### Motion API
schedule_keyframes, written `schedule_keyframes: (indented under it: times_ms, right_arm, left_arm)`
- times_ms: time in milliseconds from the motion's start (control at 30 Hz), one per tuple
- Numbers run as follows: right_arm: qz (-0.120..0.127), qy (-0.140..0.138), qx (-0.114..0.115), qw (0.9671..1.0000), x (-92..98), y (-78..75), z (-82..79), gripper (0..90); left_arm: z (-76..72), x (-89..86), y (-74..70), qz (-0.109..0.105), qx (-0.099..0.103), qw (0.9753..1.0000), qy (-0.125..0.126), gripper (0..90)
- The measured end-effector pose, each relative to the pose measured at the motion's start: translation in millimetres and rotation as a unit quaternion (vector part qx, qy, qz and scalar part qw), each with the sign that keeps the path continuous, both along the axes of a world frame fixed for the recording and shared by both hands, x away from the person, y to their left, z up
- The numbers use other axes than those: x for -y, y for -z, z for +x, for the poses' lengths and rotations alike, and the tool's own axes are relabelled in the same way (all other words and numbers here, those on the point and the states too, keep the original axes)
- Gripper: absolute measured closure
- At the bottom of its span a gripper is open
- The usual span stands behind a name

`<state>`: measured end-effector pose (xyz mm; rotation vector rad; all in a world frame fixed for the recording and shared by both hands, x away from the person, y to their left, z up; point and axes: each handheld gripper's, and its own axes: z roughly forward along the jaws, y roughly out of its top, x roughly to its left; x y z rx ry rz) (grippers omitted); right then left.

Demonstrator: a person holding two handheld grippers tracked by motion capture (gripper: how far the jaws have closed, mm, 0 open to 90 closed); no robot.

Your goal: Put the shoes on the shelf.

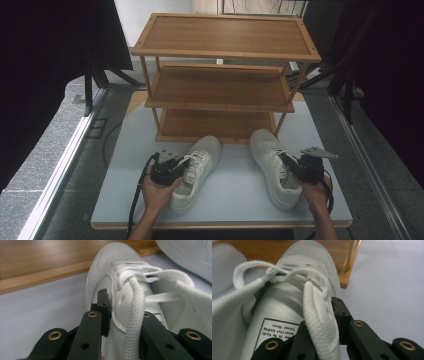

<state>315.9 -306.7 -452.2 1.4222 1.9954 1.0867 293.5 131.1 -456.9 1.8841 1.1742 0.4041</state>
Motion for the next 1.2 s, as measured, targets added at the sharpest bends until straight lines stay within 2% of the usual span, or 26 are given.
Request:
schedule_keyframes:
  times_ms: [33, 200, 300, 333, 433, 467, 567, 600, 800, 967, 1100, 1167, 1200]
  right_arm:
    - [0.021, 0.006, 0.001, 0.9997, 3.8, 1.1, -0.4, 83.7]
    - [0.043, 0.018, 0.016, 0.9988, 9.6, 0.7, -5.7, 84.9]
    - [0.071, 0.019, 0.018, 0.9971, 17.7, -1.8, -11.1, 84.8]
    - [0.084, 0.021, 0.018, 0.9961, 21.2, -3.1, -13.4, 84.8]
    - [0.135, 0.022, 0.022, 0.9904, 30.9, -6.5, -21.1, 84.8]
    - [0.156, 0.019, 0.024, 0.9872, 33.8, -7.7, -24.1, 84.8]
    - [0.188, 0.012, 0.026, 0.9817, 35.8, -10.6, -30.3, 84.7]
    - [0.194, 0.010, 0.026, 0.9805, 35.4, -11.7, -32.0, 84.7]
    - [0.213, 0.004, 0.032, 0.9765, 30.1, -18.6, -39.7, 84.6]
    - [0.238, 0.000, 0.038, 0.9704, 27.4, -22.6, -43.9, 84.6]
    - [0.247, -0.002, 0.046, 0.9678, 26.2, -28.0, -47.5, 84.6]
    - [0.256, -0.001, 0.048, 0.9656, 26.4, -30.1, -49.1, 84.6]
    - [0.263, 0.001, 0.050, 0.9635, 26.7, -31.2, -50.0, 84.6]
  left_arm:
    - [0.1, -0.9, 0.1, -0.008, -0.001, 1.0000, 0.000, 80.8]
    - [-1.7, -5.3, -2.8, -0.047, -0.007, 0.9987, 0.017, 80.5]
    - [-5.8, -9.2, -6.3, -0.085, -0.006, 0.9961, 0.023, 80.0]
    - [-7.7, -11.4, -8.7, -0.105, -0.007, 0.9942, 0.026, 79.8]
    - [-13.8, -14.7, -18.9, -0.142, -0.008, 0.9892, 0.034, 79.3]
    - [-15.7, -14.8, -22.2, -0.147, -0.005, 0.9885, 0.038, 79.2]
    - [-22.1, -15.6, -34.2, -0.162, 0.012, 0.9856, 0.048, 79.0]
    - [-23.4, -16.4, -36.6, -0.167, 0.014, 0.9846, 0.050, 78.9]
    - [-29.0, -28.5, -46.4, -0.220, 0.029, 0.9737, 0.050, 78.8]
    - [-31.7, -39.8, -49.9, -0.247, 0.039, 0.9674, 0.038, 78.8]
    - [-33.6, -49.3, -53.1, -0.273, 0.045, 0.9605, 0.029, 78.8]
    - [-35.1, -52.6, -55.7, -0.280, 0.051, 0.9585, 0.025, 78.9]
    - [-35.5, -53.3, -56.6, -0.280, 0.052, 0.9581, 0.024, 78.9]
